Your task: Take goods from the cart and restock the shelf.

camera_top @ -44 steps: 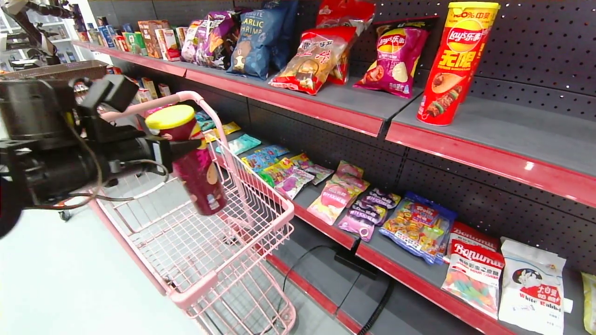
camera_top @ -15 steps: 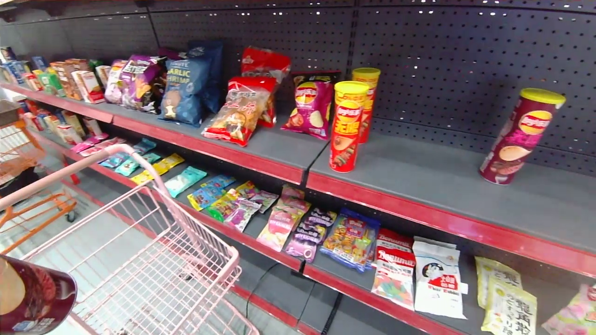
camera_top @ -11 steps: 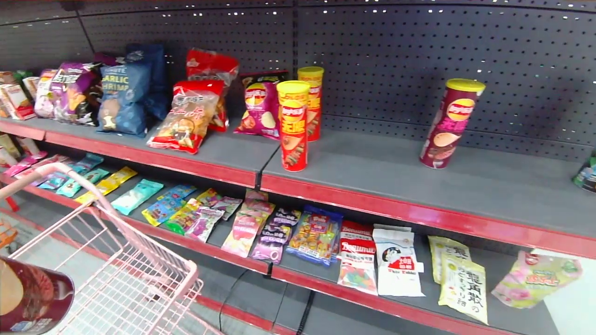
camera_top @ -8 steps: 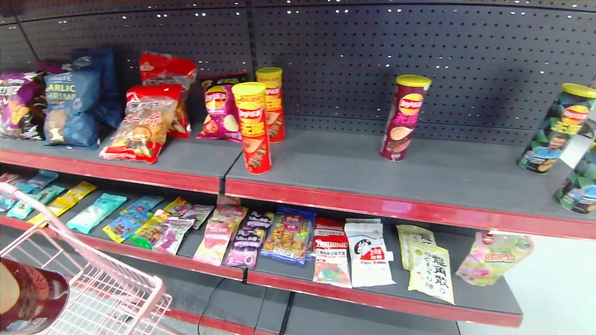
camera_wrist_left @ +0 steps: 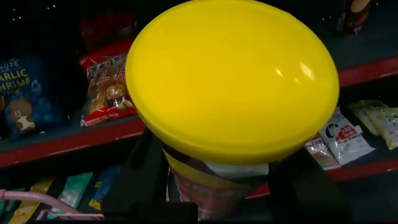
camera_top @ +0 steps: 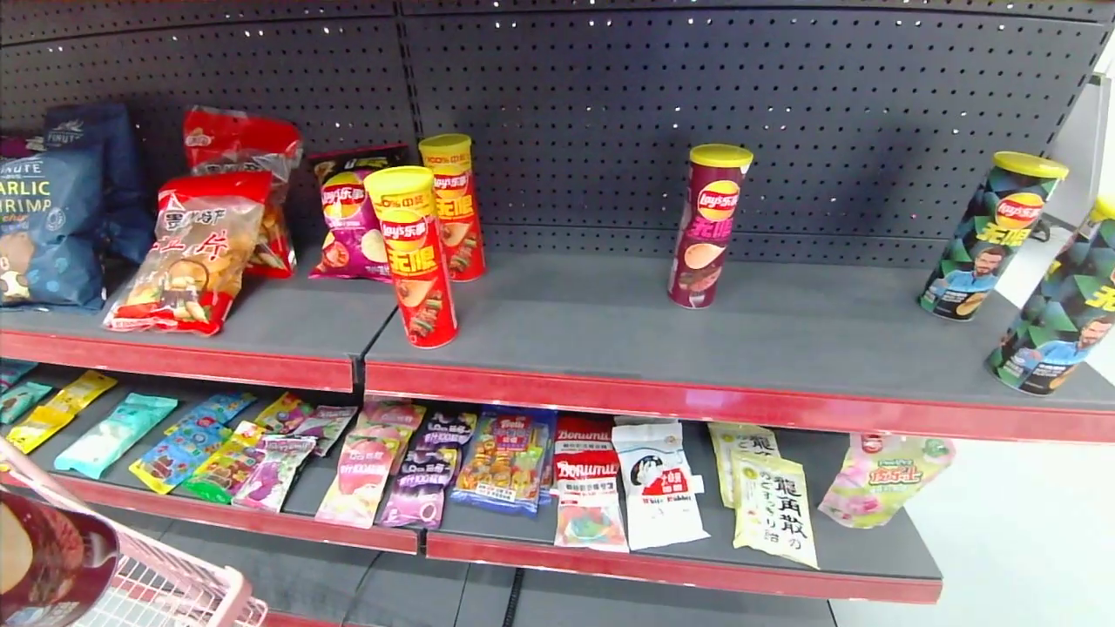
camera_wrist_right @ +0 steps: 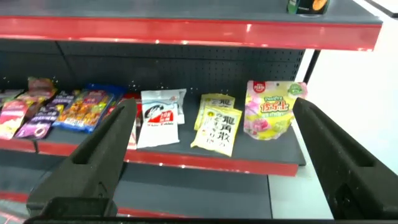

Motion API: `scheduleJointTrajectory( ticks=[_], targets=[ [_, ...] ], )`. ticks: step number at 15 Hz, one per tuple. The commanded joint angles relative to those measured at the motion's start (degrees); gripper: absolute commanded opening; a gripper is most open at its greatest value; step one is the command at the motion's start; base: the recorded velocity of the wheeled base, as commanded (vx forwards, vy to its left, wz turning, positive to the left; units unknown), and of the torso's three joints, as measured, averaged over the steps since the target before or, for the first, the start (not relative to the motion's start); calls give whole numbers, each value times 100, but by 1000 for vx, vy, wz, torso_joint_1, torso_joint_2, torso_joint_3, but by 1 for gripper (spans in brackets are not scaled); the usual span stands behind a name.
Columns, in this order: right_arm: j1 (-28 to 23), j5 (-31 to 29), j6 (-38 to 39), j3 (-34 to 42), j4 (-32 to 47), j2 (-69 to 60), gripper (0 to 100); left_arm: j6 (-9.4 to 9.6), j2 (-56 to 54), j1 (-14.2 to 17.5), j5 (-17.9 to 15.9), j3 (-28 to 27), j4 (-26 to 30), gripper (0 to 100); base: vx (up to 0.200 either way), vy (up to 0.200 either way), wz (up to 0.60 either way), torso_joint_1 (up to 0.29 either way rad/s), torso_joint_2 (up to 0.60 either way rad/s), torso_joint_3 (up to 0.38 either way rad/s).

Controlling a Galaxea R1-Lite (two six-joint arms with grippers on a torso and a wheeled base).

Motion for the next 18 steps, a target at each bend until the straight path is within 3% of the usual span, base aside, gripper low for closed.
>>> scheduleJointTrajectory(
  ticks=[1, 4, 7, 11, 13, 14, 16, 17, 18],
  targets=[
    [4, 0, 0, 5, 2, -2, 100, 2, 15, 5, -3, -6, -10, 0, 200, 0, 0, 12, -2, -7],
    [4, 0, -9, -4, 2, -2, 100, 2, 6, 5, -3, -6, -10, 0, 200, 0, 0, 7, 2, 4],
    [4, 0, 9, -4, 2, -2, 100, 81, -144, 5, -12, 11, -10, 0, 0, 0, 0, 0, 0, 0],
    [31, 36, -53, -4, 2, 59, 100, 186, -601, -4, -47, 64, 421, 0, 0, 0, 0, 0, 0, 0],
    [13, 273, -352, -13, -7, -2, 100, 160, -759, -13, -56, 73, 447, 0, 0, 0, 0, 0, 0, 0],
    [39, 668, -299, -681, 19, 340, 100, 160, -838, -13, -56, 73, 465, 0, 0, 0, 0, 0, 0, 0],
    [154, 1161, 26, -2280, 81, 2502, 100, 142, -1031, -48, -135, 169, 588, 0, 0, 0, 0, 0, 0, 0],
    [294, 1380, -105, -2526, 81, 2801, 100, 142, -1093, -48, -126, 240, 605, 0, 0, 0, 0, 0, 0, 0],
    [611, 1653, -791, -2702, 54, 3425, 100, 125, -1189, -48, -91, 354, 614, 0, 0, 0, 0, 0, 0, 0]
  ],
)
